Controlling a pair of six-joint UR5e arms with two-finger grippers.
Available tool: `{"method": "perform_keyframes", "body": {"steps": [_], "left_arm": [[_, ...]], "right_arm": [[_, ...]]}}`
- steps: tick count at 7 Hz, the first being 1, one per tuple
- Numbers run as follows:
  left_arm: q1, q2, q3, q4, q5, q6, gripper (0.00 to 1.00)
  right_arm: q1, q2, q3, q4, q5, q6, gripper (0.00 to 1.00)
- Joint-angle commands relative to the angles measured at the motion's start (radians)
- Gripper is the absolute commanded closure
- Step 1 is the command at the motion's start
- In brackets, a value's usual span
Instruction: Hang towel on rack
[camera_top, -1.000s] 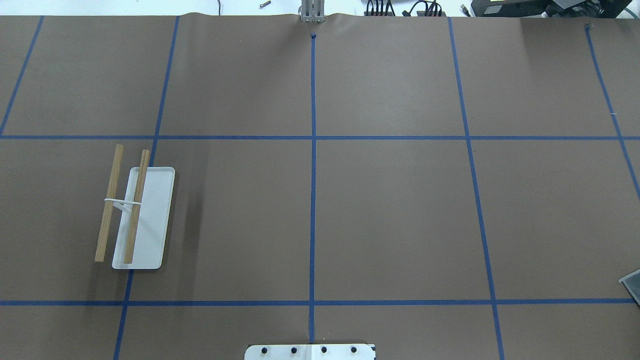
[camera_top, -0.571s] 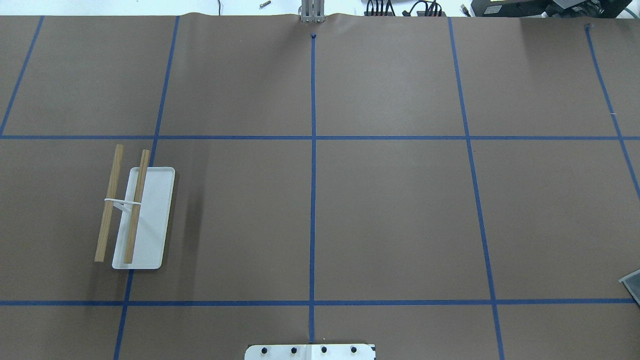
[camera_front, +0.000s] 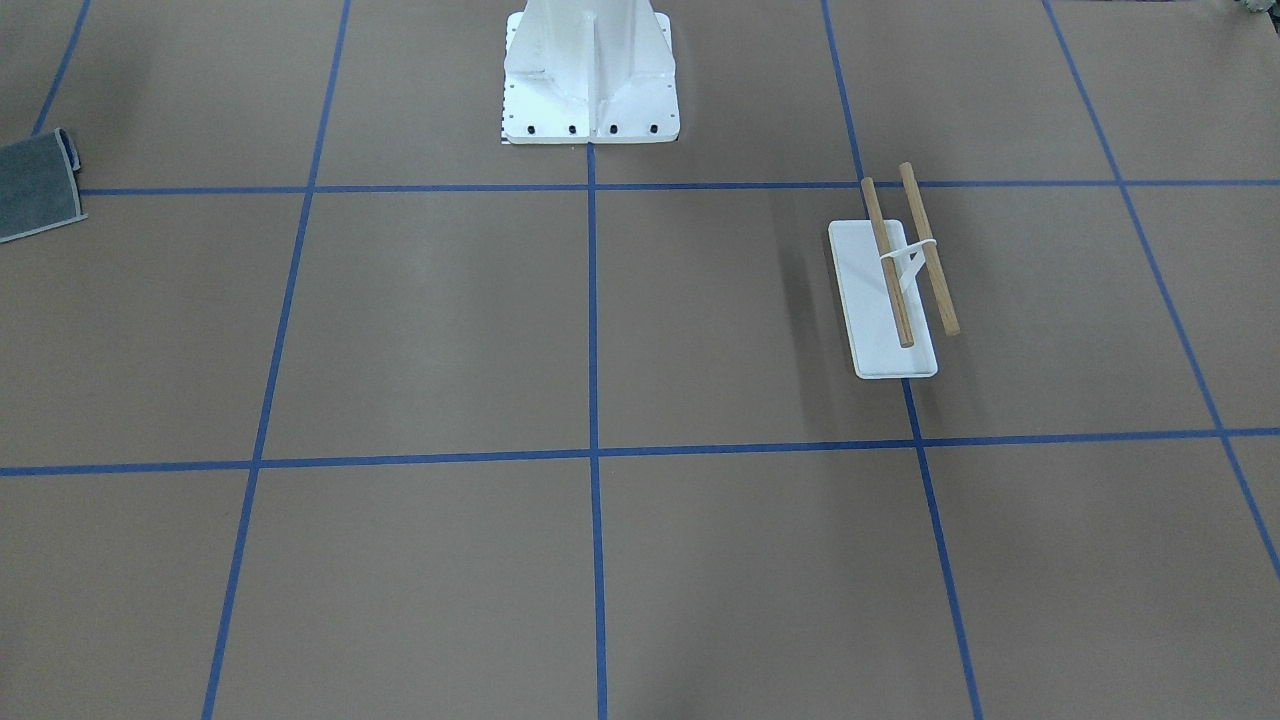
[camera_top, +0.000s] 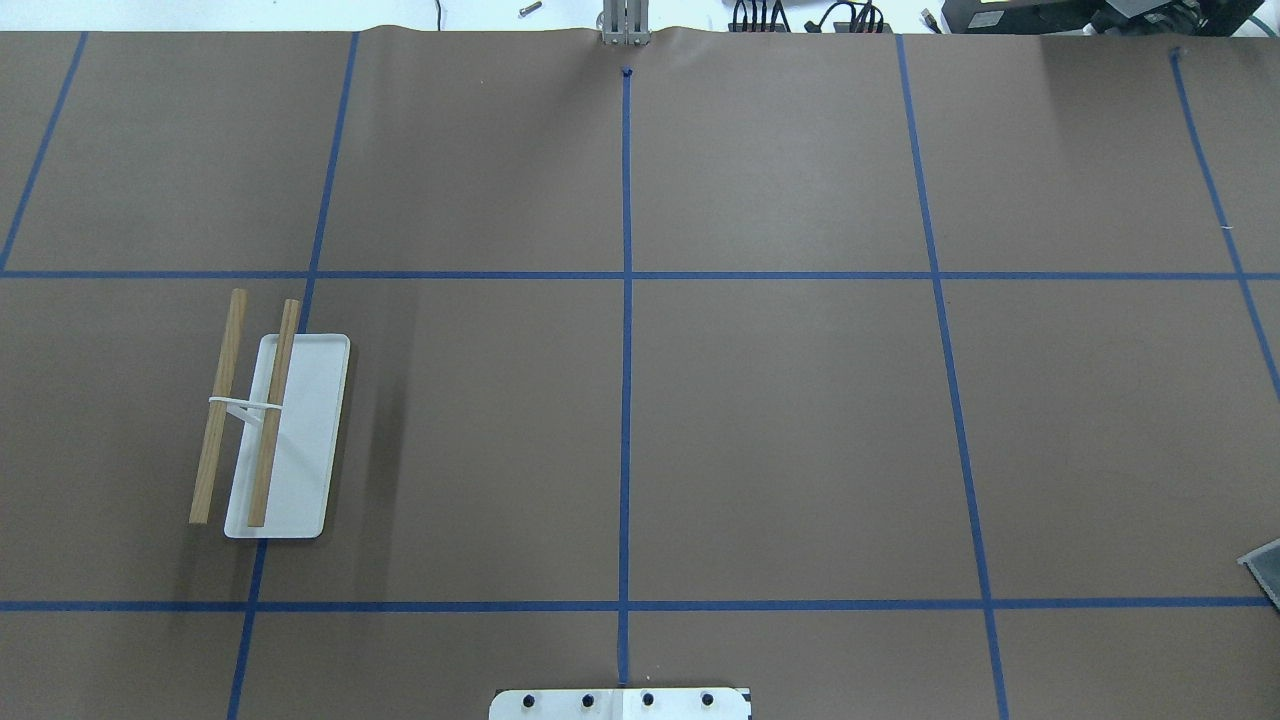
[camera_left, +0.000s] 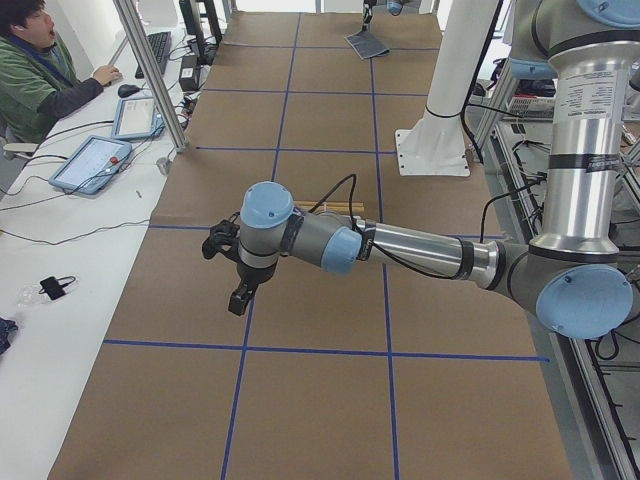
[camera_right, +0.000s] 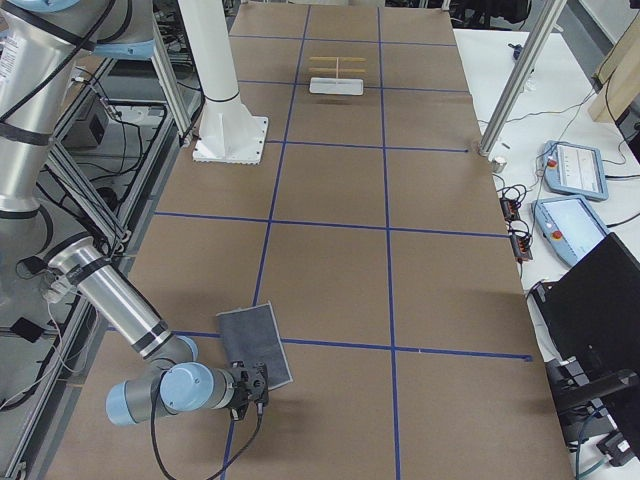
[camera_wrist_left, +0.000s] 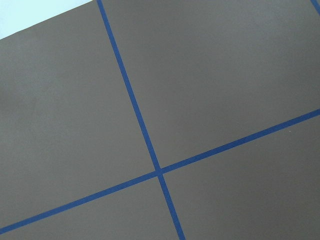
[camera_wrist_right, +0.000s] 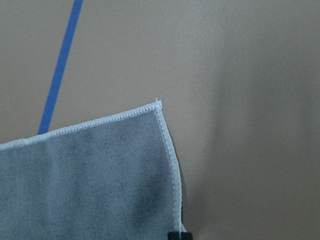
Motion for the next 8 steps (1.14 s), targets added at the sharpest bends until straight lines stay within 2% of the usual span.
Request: {"method": "perform_keyframes", "body": {"steps": [1, 3, 6, 8], "left_arm": [[0.000, 0.003, -0.001, 0.000, 0.000, 0.000, 0.00], [0.000, 0.007, -0.001, 0.000, 0.000, 0.000, 0.00], [0.000, 0.007, 0.002, 0.001, 0.000, 0.000, 0.00], [0.000, 0.006, 0.002, 0.001, 0.000, 0.000, 0.00]], "right_arm": [[0.000, 0.025, 0.024, 0.008, 0.050, 0.007, 1.00], [-0.003, 0.108, 0.023, -0.007, 0.107, 0.016, 1.00], [0.038, 0.295, 0.026, -0.159, 0.145, 0.025, 1.00], [0.070, 0.430, 0.108, -0.284, 0.147, 0.025, 1.00]]}}
